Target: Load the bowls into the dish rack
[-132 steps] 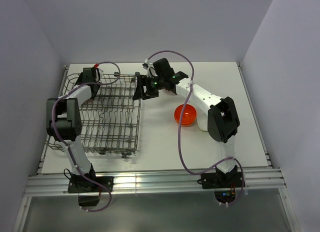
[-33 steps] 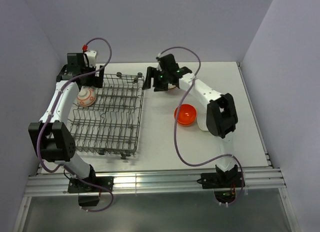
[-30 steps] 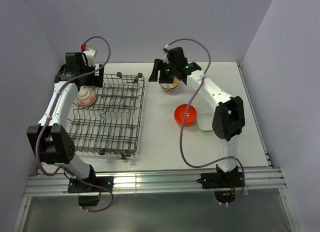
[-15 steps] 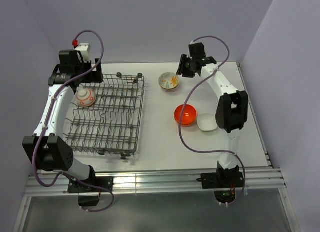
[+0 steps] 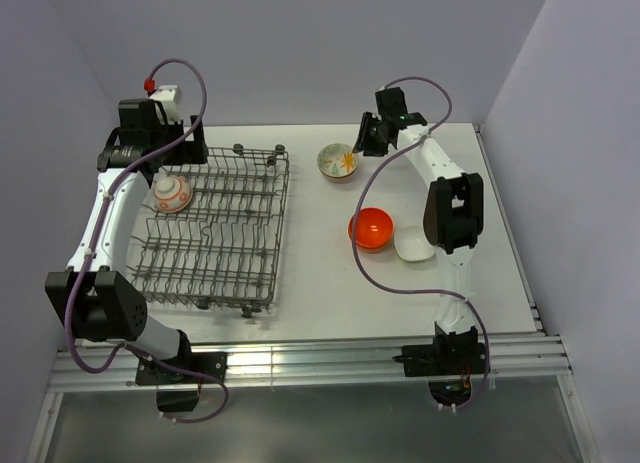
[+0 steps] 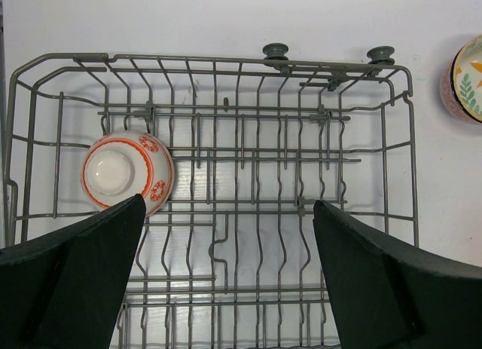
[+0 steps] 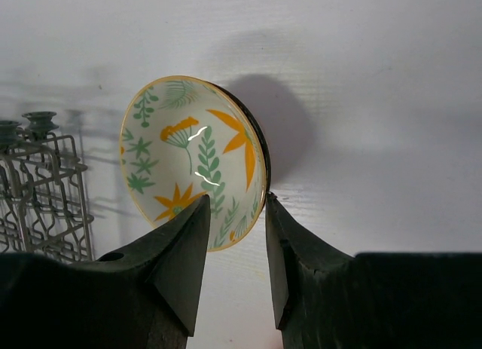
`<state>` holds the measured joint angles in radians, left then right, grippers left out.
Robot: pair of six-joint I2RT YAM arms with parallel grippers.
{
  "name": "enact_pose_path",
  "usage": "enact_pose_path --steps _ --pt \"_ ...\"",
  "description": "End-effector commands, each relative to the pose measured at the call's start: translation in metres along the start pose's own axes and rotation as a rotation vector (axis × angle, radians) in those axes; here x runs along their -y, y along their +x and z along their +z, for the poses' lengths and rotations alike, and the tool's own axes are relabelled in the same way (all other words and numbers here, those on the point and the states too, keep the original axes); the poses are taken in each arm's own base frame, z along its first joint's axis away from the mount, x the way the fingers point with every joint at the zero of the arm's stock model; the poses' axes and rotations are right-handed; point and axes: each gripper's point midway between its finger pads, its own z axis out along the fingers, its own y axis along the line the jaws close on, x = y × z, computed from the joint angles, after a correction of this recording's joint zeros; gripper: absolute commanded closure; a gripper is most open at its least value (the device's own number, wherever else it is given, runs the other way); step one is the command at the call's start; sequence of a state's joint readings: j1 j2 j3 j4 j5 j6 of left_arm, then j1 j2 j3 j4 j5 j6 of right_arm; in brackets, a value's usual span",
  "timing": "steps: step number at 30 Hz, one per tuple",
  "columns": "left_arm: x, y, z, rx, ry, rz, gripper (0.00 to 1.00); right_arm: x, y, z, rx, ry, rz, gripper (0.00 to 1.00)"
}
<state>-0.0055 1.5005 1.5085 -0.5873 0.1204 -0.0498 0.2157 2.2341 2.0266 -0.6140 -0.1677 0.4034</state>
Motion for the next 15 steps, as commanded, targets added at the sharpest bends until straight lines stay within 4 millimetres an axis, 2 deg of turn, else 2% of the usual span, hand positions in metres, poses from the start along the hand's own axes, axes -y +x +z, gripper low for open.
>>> enact_pose_path --steps 1,15 --pt "0.007 -0.01 -0.002 0.05 0.025 -0.007 0.0 -0.004 -0.013 0.007 0.034 -0.019 0.003 0.58" --pt "0.007 -0.008 0.003 0.038 0.03 -0.009 0.01 -0.001 -0.011 0.018 0.027 -0.016 0.006 0.59"
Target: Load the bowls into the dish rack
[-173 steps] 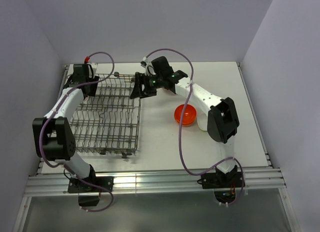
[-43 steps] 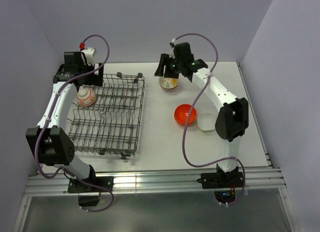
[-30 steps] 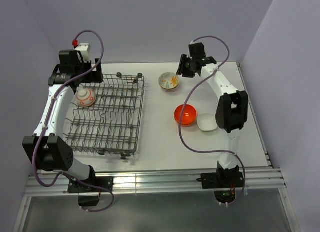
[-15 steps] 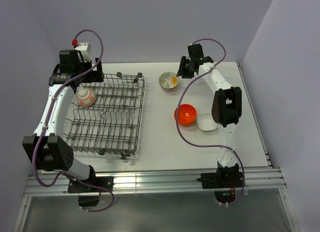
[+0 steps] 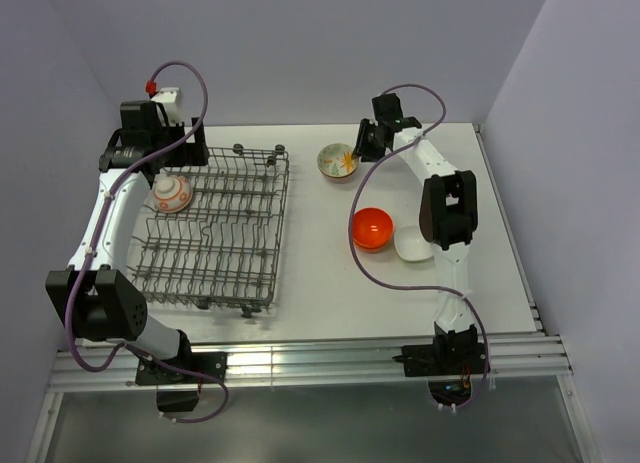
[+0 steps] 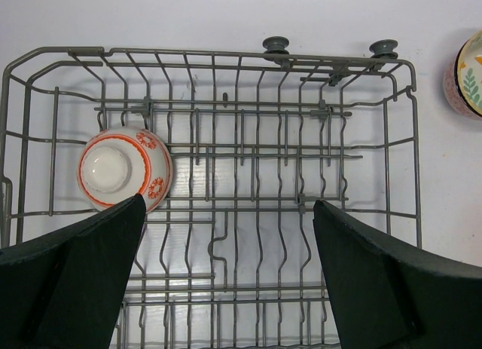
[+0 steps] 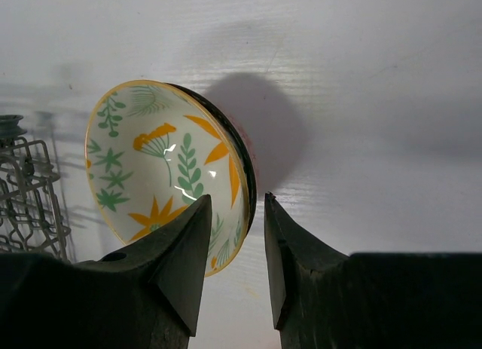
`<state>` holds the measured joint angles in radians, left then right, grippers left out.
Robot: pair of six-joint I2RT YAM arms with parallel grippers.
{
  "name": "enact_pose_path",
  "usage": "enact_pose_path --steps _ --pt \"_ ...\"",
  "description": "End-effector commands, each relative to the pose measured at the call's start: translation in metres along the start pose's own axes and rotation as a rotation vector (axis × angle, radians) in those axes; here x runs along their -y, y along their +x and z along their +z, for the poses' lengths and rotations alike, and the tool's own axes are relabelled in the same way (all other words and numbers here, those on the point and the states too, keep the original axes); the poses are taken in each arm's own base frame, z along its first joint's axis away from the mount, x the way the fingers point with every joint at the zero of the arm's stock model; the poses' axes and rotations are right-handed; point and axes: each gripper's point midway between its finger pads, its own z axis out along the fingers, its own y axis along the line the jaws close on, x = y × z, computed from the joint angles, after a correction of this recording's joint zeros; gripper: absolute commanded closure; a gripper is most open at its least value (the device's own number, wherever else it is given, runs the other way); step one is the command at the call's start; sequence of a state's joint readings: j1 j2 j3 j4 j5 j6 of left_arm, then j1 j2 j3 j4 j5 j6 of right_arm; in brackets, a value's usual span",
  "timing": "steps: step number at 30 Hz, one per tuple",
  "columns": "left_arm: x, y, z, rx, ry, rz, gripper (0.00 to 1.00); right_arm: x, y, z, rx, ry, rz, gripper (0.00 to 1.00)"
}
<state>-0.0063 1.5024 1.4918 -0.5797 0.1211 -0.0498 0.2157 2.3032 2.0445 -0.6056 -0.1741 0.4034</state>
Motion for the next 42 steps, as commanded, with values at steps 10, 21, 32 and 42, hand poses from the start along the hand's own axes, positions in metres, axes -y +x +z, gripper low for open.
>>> enact_pose_path --steps 10,21,32,42 --pt "0.005 -0.014 0.002 0.046 0.022 -0.001 0.01 -0.01 -0.02 0.0 0.053 -0.031 0.005 0.62" --pt "0.005 -0.012 0.007 0.037 0.024 -0.007 0.0 -0.011 -0.018 0.005 0.042 -0.044 0.007 0.69" --pt "0.005 -0.01 0.007 0.032 0.02 -0.003 0.01 -0.011 -0.016 0.008 0.033 -0.049 0.013 0.85" --pt "0.009 -0.012 0.002 0.03 0.039 -0.019 0.01 -0.019 -0.014 -0.015 0.011 -0.099 0.033 1.0"
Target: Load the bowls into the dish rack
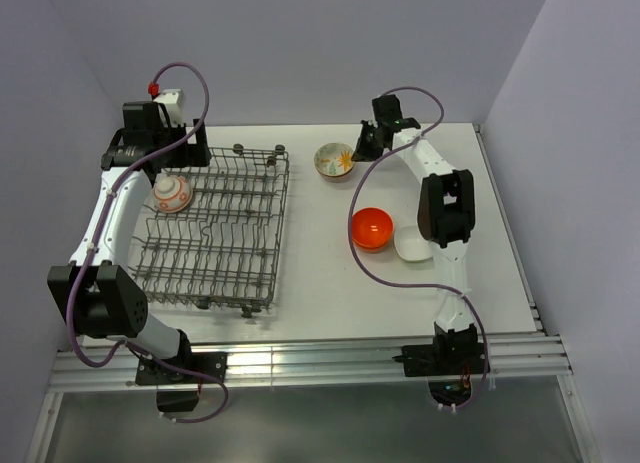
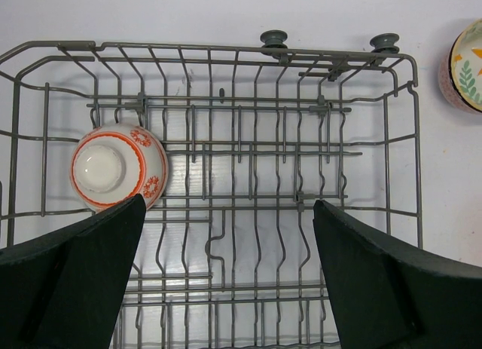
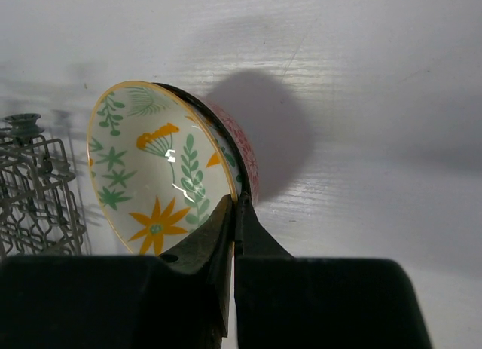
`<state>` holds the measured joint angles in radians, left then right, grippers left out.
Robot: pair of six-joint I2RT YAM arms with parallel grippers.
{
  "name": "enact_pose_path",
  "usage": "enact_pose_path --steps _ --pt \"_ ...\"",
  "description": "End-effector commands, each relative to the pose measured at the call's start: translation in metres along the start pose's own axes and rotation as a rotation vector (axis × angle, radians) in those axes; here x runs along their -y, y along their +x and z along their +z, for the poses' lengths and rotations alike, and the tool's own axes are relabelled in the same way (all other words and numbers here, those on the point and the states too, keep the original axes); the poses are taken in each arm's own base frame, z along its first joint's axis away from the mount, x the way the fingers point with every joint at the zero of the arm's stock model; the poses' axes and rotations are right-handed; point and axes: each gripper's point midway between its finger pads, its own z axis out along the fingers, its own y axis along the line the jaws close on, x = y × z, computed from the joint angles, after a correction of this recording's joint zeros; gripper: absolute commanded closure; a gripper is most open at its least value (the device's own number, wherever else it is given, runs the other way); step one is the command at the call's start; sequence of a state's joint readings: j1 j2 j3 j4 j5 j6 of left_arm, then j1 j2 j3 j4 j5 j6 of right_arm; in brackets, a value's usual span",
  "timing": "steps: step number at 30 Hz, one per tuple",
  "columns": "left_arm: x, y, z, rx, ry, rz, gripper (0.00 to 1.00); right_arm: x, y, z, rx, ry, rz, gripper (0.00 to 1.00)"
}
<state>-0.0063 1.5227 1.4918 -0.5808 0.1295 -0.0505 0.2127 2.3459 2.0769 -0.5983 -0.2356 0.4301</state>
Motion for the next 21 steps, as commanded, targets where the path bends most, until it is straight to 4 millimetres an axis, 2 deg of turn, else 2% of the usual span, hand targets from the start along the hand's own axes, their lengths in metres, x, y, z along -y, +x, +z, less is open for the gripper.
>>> enact_pose_path --steps 1,2,8,14,21 --pt "0.009 -0.018 -0.006 0.053 0.036 -0.017 0.0 -0.014 -0.017 -0.029 0.04 -0.053 0.006 1.0" --pt "0.01 -0.018 -0.007 0.051 0.041 -0.018 0.0 -0.017 -0.021 -0.037 0.052 -0.067 0.007 1.0" --pt "0.019 -0.019 -0.011 0.053 0.087 -0.019 0.01 -0.02 -0.026 -0.053 0.051 -0.127 0.029 1.0" --pt "0.023 -0.019 -0.013 0.053 0.112 -0.023 0.01 -0.024 -0.029 -0.064 0.058 -0.186 0.046 1.0" --pt "0.032 -0.023 -0.018 0.068 0.157 -0.029 0.01 -0.039 -0.04 -0.079 0.088 -0.267 0.039 1.0"
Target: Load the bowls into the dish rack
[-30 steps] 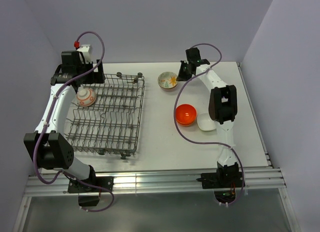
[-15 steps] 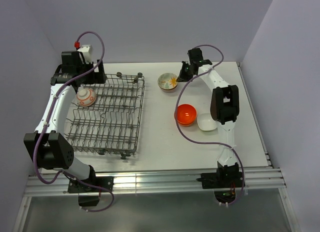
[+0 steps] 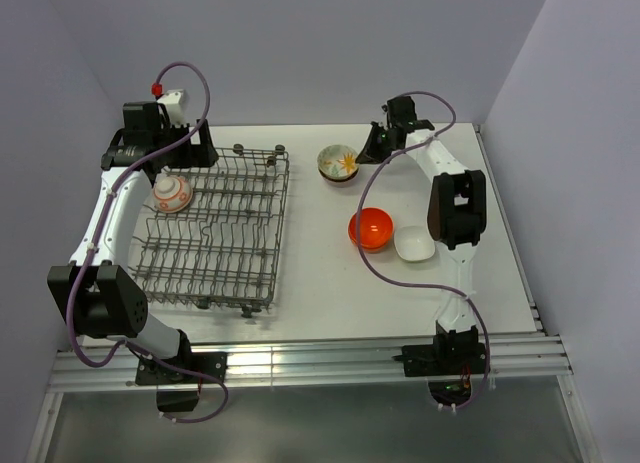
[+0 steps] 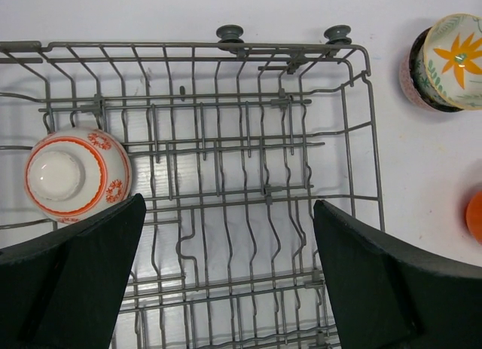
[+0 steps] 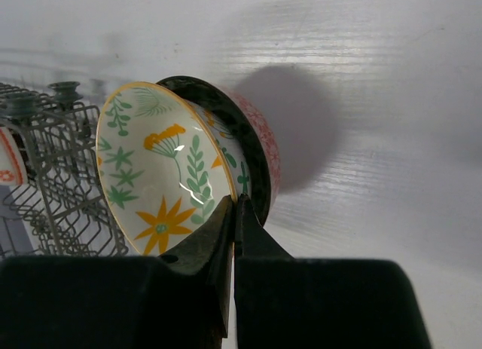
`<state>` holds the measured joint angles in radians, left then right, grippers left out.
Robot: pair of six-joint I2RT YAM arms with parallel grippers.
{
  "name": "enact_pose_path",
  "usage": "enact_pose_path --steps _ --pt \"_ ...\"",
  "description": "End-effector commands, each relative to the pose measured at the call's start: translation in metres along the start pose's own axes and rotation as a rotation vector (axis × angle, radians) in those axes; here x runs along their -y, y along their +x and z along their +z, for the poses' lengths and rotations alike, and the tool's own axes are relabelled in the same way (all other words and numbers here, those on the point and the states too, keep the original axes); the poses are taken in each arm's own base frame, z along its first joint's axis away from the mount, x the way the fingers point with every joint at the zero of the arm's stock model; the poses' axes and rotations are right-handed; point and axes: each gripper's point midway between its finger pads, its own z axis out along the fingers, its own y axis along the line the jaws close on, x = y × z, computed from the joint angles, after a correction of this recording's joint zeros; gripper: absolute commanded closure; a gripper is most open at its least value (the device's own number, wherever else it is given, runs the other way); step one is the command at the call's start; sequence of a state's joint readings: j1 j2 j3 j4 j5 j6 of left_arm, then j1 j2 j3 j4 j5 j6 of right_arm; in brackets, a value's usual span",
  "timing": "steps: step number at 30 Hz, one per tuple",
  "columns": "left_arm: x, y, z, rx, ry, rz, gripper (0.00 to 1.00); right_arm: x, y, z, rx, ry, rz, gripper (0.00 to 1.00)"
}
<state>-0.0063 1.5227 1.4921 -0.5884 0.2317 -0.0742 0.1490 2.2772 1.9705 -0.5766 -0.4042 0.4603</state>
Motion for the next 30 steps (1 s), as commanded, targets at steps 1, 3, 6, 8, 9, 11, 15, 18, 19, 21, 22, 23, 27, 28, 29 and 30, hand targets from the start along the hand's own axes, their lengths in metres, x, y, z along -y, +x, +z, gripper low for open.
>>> enact_pose_path --steps 1,3,6,8,9,11,15,18,19,21,22,23,27,28,29,30 --pt "0.018 -0.026 -0.016 0.084 0.066 0.001 0.01 -0.058 -0.04 -0.057 0.141 -0.168 -0.06 1.0" --pt "0.025 -0.029 -0.019 0.091 0.104 -0.005 0.01 -0.066 -0.044 -0.066 0.159 -0.192 -0.073 1.0" --pt "0.042 -0.034 -0.027 0.102 0.201 -0.031 0.01 -0.078 -0.047 -0.081 0.19 -0.228 -0.095 1.0" --pt "0.058 -0.038 -0.032 0.114 0.279 -0.069 0.01 -0.087 -0.047 -0.094 0.205 -0.255 -0.11 1.0" --pt "0.066 -0.042 -0.04 0.125 0.344 -0.086 0.01 -0.091 -0.048 -0.098 0.213 -0.269 -0.117 1.0" --pt "0.076 -0.05 -0.049 0.162 0.42 -0.157 0.01 -0.102 -0.043 -0.111 0.209 -0.313 -0.123 1.0" --pt "0.107 -0.043 -0.064 0.203 0.627 -0.28 0.0 -0.127 -0.035 -0.134 0.206 -0.426 -0.131 1.0" --pt "0.121 -0.043 -0.07 0.204 0.733 -0.396 0.01 -0.146 -0.024 -0.149 0.184 -0.503 -0.133 1.0" --pt "0.125 -0.042 -0.072 0.181 0.757 -0.449 0.01 -0.151 -0.02 -0.153 0.178 -0.519 -0.131 1.0" --pt "0.129 -0.038 -0.069 0.179 0.778 -0.471 0.0 -0.166 -0.01 -0.162 0.167 -0.56 -0.156 1.0" --pt "0.138 -0.035 -0.069 0.174 0.789 -0.477 0.01 -0.169 -0.004 -0.162 0.154 -0.571 -0.155 1.0" --pt "0.148 -0.031 -0.071 0.186 0.811 -0.457 0.01 -0.179 0.004 -0.164 0.138 -0.59 -0.17 1.0" --pt "0.166 -0.022 -0.076 0.199 0.849 -0.482 0.01 -0.201 0.029 -0.167 0.088 -0.639 -0.201 1.0" --pt "0.168 -0.021 -0.076 0.194 0.859 -0.493 0.01 -0.204 0.033 -0.167 0.079 -0.647 -0.206 1.0" --pt "0.171 -0.017 -0.074 0.18 0.865 -0.506 0.01 -0.209 0.036 -0.168 0.075 -0.659 -0.214 1.0" --pt "0.174 -0.01 -0.071 0.156 0.87 -0.52 0.01 -0.213 0.04 -0.17 0.067 -0.67 -0.221 1.0"
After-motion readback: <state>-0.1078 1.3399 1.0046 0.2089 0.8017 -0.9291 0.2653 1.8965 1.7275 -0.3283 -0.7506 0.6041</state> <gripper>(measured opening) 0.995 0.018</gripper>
